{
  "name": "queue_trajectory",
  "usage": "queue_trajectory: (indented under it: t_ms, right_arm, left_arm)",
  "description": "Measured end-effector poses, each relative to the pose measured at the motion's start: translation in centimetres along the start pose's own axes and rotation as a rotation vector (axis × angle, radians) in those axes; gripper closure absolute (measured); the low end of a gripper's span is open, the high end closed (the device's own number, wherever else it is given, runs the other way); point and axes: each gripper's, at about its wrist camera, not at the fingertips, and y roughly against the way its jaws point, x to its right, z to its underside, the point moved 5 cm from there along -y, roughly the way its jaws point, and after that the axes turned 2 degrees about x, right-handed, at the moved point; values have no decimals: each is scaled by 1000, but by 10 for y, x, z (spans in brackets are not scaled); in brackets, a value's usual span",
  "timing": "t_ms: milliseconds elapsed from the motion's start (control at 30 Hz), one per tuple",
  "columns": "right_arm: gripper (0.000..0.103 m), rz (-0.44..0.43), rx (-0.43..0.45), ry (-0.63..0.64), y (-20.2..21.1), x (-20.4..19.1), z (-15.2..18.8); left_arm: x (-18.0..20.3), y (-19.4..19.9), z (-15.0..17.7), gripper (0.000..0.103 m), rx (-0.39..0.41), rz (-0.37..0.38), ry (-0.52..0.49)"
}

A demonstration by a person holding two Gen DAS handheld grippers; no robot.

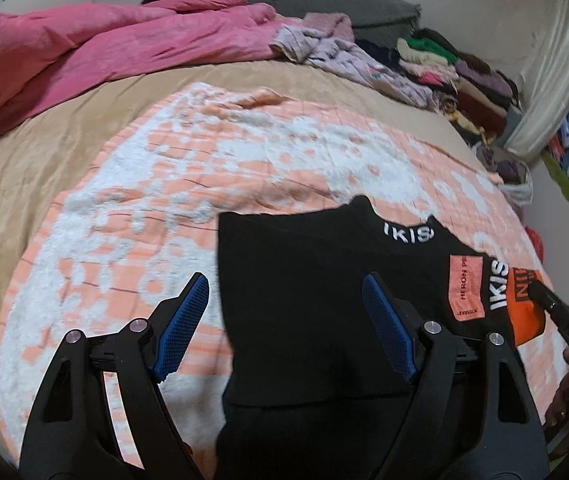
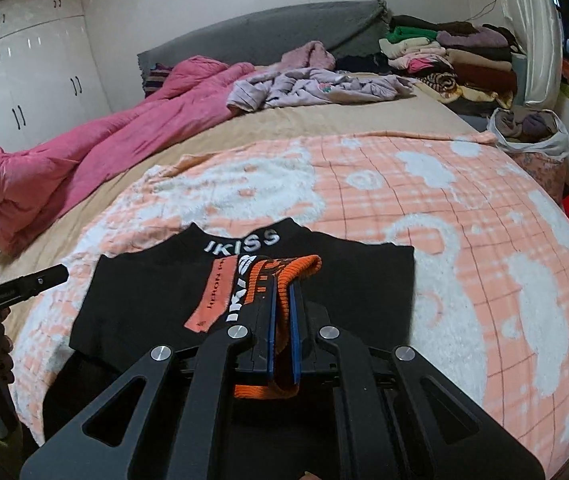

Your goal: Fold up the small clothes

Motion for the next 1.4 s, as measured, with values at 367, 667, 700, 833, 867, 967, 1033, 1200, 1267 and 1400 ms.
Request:
queue_trajectory:
  t_ms: [367,667,700,833,867,967,1033,1200,1267,1400]
  right_arm:
    - [91,49,-38,-24,-8,10,8]
    - [82,23,-84,45,-19,-9,22]
    - [82,15,-94,57,-22,-14,25]
    - [82,-16,-145,104,-33,-31,39]
    - [82,-16,-152,112,-35,-34,41]
    - [81,-20,-183,129,-41,-38,50]
    - [81,-20,-199,131,-44,-38,55]
    - [83,0,-236,134,-51,-35,65]
    - [84,3,-240,137,-54,-34,68]
    - [84,0,-239,113,-56,-30,71]
  left_arm:
    - [11,-36,21,32,-84,-29,-62]
    - [14,-41,33,32,-101,-35,-112]
    - [14,-41,35,32,-106,-39,-120]
    - [14,-44,42,31,-119,-51,-152]
    - [14,-44,43,31,-121,-52,-156]
    - [14,-44,45,31,-120,-54,-169]
    - [14,-44,46,31,-121,-50,-163]
    - [13,-44,51,31,-125,-47,-165]
    - [13,-43,52,31,-125,-45,-164]
    - [11,-42,55,31,-129,-47,-165]
